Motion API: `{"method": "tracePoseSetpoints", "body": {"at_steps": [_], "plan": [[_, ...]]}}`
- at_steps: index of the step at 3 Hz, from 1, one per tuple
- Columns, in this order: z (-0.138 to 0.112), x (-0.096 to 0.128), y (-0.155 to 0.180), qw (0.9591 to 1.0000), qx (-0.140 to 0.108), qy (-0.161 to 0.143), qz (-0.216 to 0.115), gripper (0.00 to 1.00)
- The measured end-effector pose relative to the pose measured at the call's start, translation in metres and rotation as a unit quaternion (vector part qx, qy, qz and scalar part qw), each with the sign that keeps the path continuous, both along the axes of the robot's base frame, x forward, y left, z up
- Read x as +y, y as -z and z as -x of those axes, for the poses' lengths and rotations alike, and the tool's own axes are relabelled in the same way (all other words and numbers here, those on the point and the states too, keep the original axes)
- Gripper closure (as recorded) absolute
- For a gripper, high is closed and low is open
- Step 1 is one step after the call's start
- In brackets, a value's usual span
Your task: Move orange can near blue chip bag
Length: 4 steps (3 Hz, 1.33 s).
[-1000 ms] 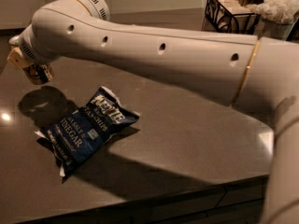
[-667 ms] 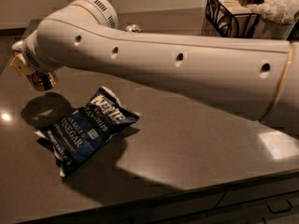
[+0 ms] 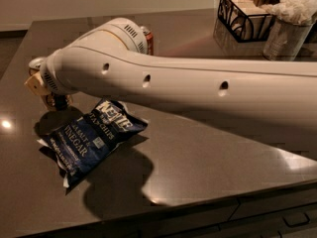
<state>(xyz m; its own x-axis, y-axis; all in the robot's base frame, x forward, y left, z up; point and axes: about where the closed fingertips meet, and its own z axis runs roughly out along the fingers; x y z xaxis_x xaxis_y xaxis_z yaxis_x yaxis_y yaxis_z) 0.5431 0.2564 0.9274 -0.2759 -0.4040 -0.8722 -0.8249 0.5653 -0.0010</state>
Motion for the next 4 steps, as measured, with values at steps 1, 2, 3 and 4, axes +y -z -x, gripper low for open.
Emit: {"method": "tracePoseSetpoints", "body": {"at_steps": [1,2,3,4], "plan": [[-0.002,-0.013,0.013,0.9998,0.014,0.007,-0.008,1.0],[-0.005,-0.022,0.022,0.9997,0.018,0.014,-0.01,0.85],[-0.005,-0.032,0.026,0.9997,0.01,0.019,-0.005,0.62],[-0.003,-0.038,0.028,0.9998,-0.001,0.017,-0.007,0.39]]}}
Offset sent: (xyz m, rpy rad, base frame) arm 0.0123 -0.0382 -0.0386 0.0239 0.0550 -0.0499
